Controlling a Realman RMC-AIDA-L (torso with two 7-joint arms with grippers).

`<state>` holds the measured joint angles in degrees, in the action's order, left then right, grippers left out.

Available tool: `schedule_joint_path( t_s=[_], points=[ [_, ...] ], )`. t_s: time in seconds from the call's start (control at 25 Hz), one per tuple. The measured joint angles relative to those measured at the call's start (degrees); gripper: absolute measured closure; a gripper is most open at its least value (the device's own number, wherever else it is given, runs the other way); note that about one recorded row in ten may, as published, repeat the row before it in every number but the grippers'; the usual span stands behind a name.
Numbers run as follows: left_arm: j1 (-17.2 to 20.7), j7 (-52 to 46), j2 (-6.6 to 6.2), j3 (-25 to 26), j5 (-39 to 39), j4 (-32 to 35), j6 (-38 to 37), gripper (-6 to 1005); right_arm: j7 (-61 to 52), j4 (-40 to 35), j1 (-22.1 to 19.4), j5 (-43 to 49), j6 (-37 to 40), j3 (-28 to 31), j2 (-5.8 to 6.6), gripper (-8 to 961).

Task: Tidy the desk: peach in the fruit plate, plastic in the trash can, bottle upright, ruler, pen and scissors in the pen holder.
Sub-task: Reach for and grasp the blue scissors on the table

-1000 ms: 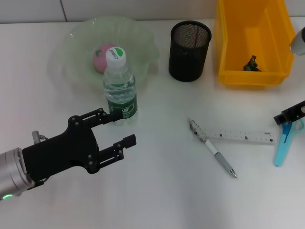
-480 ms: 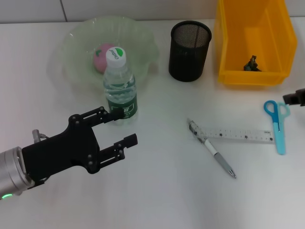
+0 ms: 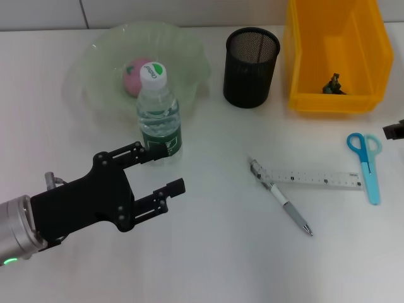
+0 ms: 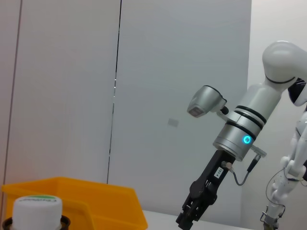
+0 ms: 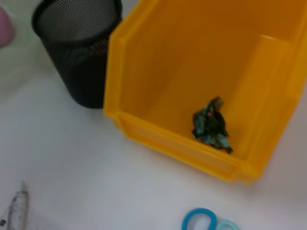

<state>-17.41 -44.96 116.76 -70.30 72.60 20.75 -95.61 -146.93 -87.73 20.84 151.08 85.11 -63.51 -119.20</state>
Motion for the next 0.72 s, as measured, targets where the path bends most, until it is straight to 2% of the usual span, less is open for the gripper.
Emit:
schedule_joint_path(
  t_s=[0.24,0.48,0.56,0.72],
  points=[
    [0.20,0.44,0.24,-0.22,0.00,0.00,0.07,362,-6.76,-1.76,0.81,4.70,2.83,-3.46,-0.17,612],
    [0.42,0.71,0.25,-0.36,0.01,0.00,0.04,362,-11.12,2.22,1.03,5.96,1.05,-7.67,-0.24,482],
    [0.42,1.10,0.24,-0.36,0.08,-0.05,0.05,362,-12.36,3.86,1.21,6.01,0.29,-9.12,-0.25,385],
    [0.45,2.09,0.22,-0.40,0.16,-0.22,0.23,362,-13.79,5.52,1.64,6.24,-0.75,-10.07,-0.25,392]
  ],
)
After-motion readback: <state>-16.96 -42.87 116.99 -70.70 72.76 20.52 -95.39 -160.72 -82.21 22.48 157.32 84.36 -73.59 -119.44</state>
